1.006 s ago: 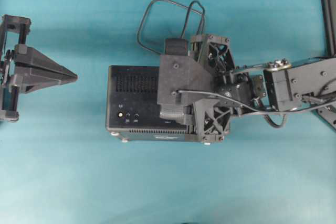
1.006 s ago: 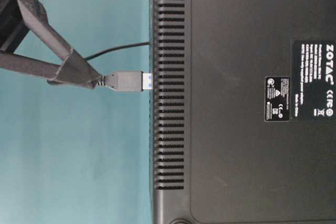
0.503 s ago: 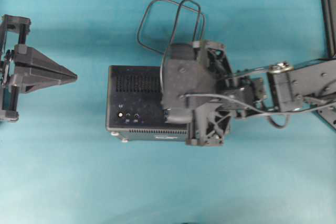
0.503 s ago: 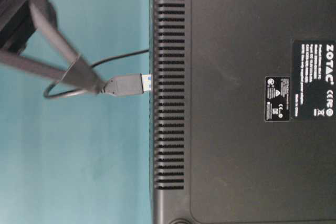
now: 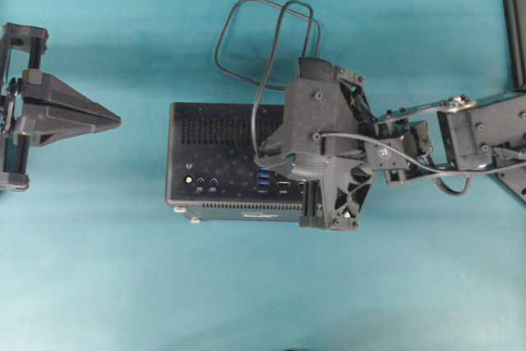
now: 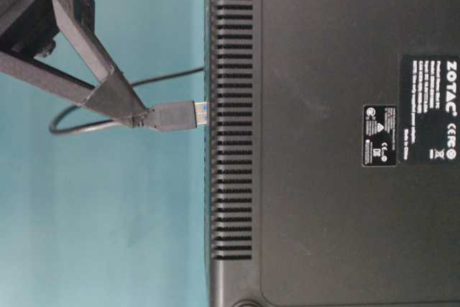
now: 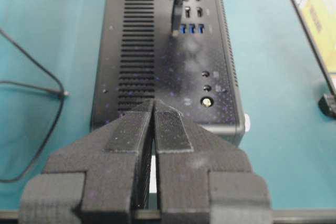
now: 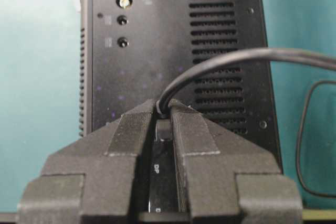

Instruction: Insert the USB into the PC box with both arms.

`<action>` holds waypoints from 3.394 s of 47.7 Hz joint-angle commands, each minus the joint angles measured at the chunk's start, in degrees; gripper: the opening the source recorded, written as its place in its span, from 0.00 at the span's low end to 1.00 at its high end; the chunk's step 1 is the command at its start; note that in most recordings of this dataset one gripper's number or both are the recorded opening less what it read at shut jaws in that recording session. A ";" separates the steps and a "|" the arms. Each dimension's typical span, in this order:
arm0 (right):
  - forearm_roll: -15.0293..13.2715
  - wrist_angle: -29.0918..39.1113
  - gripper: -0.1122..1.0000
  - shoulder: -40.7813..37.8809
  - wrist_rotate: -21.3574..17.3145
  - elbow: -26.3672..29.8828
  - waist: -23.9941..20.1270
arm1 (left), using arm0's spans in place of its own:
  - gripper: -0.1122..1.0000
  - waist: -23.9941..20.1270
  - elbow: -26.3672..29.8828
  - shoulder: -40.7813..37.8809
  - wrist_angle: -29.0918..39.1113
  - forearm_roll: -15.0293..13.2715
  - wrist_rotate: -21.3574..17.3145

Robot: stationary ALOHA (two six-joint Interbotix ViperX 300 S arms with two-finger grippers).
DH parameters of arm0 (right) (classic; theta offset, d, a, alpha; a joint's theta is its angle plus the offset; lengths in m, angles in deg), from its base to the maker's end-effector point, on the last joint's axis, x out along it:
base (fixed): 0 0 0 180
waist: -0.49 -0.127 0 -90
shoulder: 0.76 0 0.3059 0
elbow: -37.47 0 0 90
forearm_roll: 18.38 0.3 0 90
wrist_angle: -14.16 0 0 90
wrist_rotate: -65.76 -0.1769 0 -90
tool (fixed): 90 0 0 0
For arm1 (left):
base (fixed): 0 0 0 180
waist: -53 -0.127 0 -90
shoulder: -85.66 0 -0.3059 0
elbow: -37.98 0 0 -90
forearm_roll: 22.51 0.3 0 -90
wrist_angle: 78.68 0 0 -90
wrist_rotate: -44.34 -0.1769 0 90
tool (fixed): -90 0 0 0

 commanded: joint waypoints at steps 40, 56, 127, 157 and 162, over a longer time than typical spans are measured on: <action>-0.62 1.05 0.20 1.14 -0.53 -0.35 1.05 | 0.10 0.09 0.88 0.00 -0.53 0.18 0.09; 1.05 0.97 0.20 0.97 -0.70 -1.14 -1.58 | 0.10 0.09 0.79 -0.09 -0.53 0.09 0.00; 1.05 1.41 0.20 -0.35 -0.35 -2.37 -0.62 | 0.10 0.09 0.79 -0.09 -0.53 0.18 0.09; 0.35 1.32 0.20 -0.62 -0.35 -2.72 0.79 | 0.10 0.09 0.97 -0.18 -0.53 0.18 0.09; 0.62 0.97 0.20 -0.62 -0.35 -2.64 0.35 | 0.10 0.09 0.88 -0.18 -0.53 0.09 0.09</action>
